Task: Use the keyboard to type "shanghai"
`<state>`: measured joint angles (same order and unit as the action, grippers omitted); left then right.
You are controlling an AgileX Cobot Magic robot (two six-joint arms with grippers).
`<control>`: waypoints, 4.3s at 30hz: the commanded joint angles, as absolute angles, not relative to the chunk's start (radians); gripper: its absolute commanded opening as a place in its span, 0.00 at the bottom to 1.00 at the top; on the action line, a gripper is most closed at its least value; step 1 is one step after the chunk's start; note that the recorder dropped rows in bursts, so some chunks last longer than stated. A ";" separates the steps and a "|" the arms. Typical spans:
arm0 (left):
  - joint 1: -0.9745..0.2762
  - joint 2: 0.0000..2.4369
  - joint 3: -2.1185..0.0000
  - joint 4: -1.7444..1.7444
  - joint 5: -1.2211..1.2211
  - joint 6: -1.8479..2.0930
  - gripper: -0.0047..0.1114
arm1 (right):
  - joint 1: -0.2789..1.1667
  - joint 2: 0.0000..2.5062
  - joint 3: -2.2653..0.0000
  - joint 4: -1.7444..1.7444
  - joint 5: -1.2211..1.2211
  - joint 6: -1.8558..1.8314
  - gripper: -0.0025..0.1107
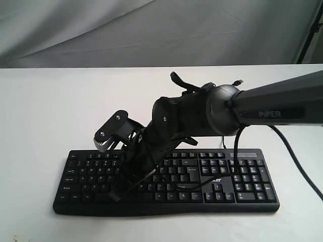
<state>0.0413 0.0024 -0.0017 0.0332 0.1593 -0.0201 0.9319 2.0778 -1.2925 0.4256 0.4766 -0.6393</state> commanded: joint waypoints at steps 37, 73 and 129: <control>0.035 0.000 0.000 0.031 0.153 -0.023 0.04 | 1.026 2.310 -1.799 0.379 0.742 -0.639 0.02; 0.035 0.000 0.000 0.031 0.153 -0.023 0.04 | 1.028 2.280 -1.799 0.306 0.784 -0.599 0.02; 0.035 0.000 0.000 0.031 0.153 -0.023 0.04 | 0.836 2.077 -1.264 0.437 0.502 -0.695 0.02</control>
